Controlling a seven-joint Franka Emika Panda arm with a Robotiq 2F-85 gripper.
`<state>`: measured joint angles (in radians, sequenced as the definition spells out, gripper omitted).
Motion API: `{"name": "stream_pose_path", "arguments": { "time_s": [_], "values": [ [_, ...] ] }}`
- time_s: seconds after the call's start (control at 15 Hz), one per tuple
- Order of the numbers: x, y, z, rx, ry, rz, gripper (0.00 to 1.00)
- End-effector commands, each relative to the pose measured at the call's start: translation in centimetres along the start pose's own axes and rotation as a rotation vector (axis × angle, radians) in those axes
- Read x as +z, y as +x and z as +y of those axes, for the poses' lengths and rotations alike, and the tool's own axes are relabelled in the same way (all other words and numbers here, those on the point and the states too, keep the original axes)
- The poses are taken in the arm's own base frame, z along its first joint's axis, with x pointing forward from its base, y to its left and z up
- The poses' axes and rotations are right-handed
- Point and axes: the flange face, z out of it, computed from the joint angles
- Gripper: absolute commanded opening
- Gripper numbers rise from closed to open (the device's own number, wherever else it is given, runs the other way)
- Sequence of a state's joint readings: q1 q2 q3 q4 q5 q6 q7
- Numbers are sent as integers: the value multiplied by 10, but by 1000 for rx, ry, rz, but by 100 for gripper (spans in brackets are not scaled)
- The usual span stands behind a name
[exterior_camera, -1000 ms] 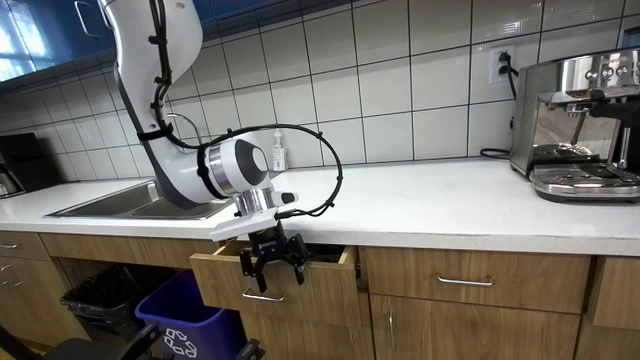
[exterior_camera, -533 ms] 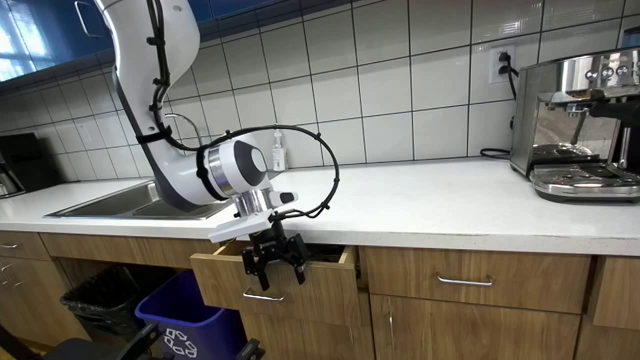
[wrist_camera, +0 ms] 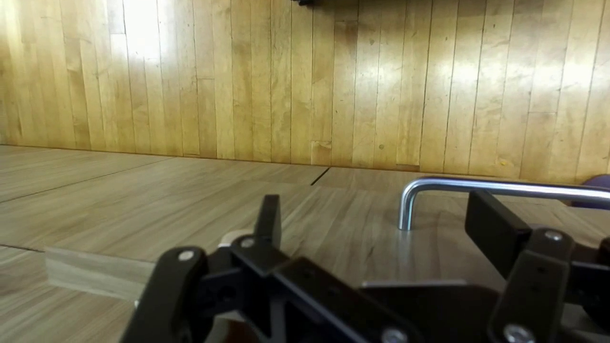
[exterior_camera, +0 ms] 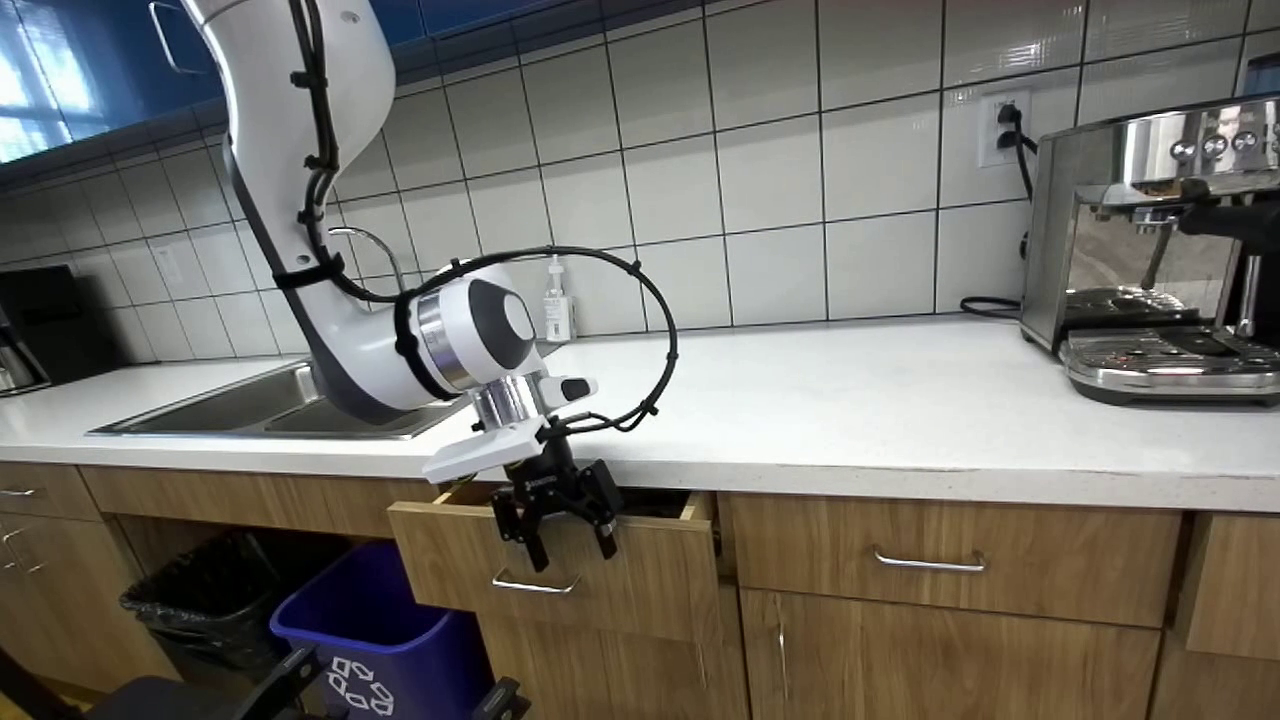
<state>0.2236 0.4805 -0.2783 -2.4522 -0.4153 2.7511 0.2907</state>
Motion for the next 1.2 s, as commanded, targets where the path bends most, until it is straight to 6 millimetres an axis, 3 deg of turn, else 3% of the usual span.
{"name": "stream_pose_path", "arguments": {
  "time_s": [0.0, 1.13],
  "values": [
    [-9, 20, 2, 34, -34, 73, 100],
    [-17, 32, -4, 61, -105, 159, 100]
  ]
}}
